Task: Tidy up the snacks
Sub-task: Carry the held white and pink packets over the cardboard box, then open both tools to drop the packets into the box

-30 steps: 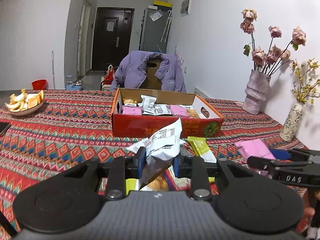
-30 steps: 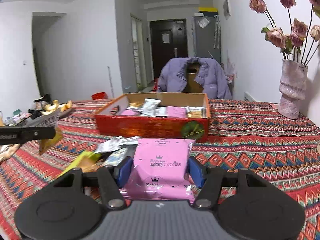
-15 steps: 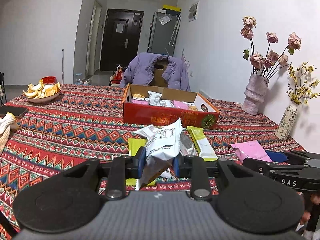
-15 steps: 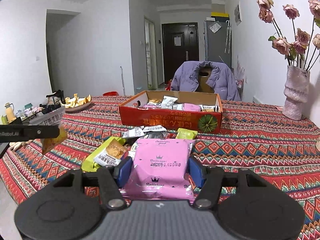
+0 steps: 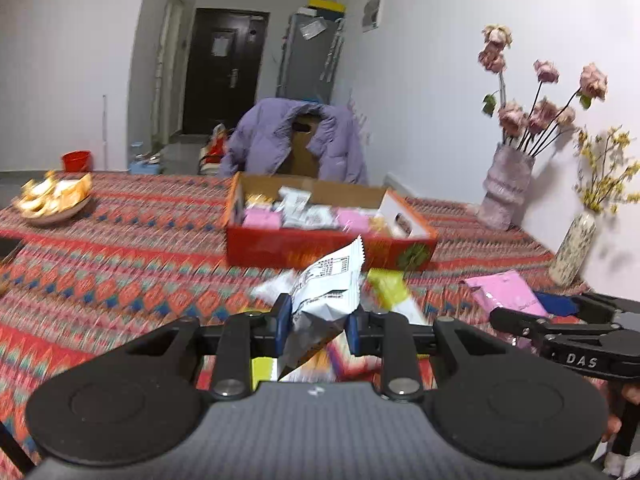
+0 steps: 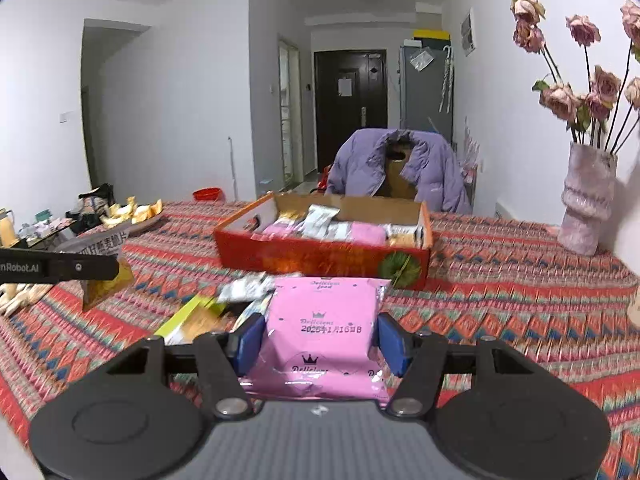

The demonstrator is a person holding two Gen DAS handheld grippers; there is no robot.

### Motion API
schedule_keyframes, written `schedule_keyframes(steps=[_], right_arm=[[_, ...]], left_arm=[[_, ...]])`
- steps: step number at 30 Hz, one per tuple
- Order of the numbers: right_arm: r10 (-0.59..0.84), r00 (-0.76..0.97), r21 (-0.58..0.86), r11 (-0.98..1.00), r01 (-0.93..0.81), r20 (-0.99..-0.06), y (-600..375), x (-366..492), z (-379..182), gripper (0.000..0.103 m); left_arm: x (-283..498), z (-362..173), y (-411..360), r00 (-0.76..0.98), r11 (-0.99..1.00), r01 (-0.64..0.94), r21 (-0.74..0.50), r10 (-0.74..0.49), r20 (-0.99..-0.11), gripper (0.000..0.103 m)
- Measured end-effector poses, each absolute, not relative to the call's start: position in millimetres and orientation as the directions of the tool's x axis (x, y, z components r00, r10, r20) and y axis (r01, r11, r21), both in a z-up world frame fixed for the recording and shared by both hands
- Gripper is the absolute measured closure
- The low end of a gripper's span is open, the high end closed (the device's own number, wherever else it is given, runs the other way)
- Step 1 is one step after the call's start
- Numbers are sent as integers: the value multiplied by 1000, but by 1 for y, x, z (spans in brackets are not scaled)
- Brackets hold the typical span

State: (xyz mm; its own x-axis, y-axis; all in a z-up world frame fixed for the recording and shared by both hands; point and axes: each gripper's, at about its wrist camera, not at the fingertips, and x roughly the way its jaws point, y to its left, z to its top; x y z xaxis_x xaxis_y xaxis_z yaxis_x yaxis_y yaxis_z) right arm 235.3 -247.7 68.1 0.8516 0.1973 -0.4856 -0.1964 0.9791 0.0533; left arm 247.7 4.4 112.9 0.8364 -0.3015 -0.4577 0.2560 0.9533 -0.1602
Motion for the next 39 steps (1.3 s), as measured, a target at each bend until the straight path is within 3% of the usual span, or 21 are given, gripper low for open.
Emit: schedule_keyframes(steps=[7,14,23,27,31,39], right_arm=[[251,849,101,968,-231,-466,-272,329,106,43],[261,823,81,963,-256,-504,-284,437,121,43],[127,711,-3,984,-178,-691,-280,577,37,43],[15,697,-144,975,-169,-717,-265,591,-1,43],[-23,700,-233,950,-206,-714,-250,595,-15,35],[28,727,-179,962,-206,-686,-258,587,23,32]], left_arm=[[343,156,-8,832,936,318,-152,-352,-429,76],[457,168,-25,787,929,327,-172,-368,-494,75],[599,95,-65,659,952,254,-168,-298,-690,75],[625,57,-80,614,958,256,-132,-267,-743,74],[627,42,-91,619,942,321,-98,-287,-731,54],[608,71,-82,661,929,360,-81,-315,-681,38]])
